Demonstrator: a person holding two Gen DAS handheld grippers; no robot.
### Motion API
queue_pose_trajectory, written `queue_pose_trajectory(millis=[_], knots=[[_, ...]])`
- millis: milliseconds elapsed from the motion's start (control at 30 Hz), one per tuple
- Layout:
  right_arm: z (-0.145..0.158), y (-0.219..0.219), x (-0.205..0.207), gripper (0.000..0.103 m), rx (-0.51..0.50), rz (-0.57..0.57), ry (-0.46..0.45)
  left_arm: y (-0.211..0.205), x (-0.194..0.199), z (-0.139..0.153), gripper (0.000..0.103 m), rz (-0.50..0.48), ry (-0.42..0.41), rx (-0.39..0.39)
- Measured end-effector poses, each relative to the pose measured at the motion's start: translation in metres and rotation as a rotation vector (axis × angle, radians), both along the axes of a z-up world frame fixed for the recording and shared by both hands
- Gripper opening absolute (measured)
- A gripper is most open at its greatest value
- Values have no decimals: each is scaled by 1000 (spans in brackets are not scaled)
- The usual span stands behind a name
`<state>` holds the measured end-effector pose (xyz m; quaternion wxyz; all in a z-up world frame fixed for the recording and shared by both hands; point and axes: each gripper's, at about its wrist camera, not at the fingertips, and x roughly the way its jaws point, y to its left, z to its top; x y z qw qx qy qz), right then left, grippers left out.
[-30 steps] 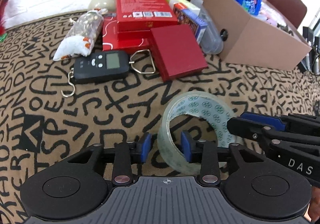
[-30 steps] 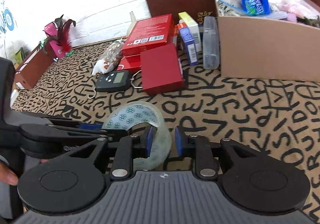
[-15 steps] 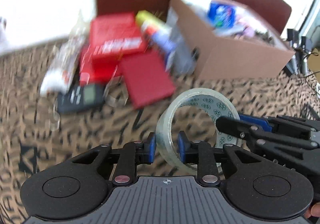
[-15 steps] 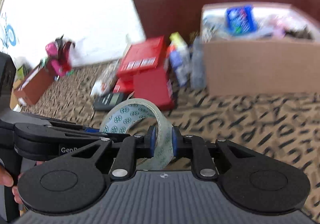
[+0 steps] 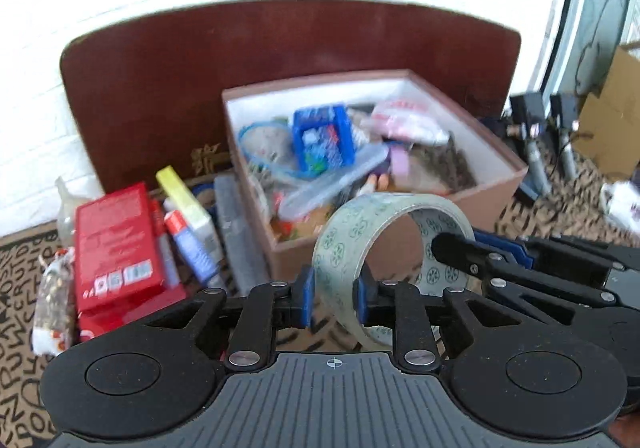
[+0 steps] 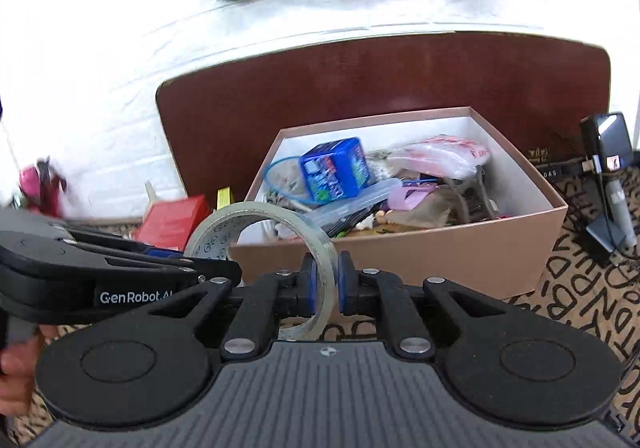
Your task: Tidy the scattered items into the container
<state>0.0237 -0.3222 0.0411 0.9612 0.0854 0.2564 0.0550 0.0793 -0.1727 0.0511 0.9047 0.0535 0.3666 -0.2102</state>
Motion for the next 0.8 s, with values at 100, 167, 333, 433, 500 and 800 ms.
queue_pose_trajectory(millis=[100,167,333,433,500,800], knots=[[23,-6,5,12,-27,-5,-34,-9,3,21,18,-6,-38,-13],[45,-11,12,12,-46,-6,-66,-14,6,42,18,-11,-72,-29],[108,-26,47,12,-110,-7,-136,-33,34,101,18,-13,-160,-55],[143,-34,82,12,-186,-31,-162,-51,69,130,18,-18,-171,-66],[160,-42,106,13,-213,-48,-159,-63,93,143,18,-24,-171,-68],[98,-76,202,15,-175,-37,46,-90,196,69,18,-28,17,-79]])
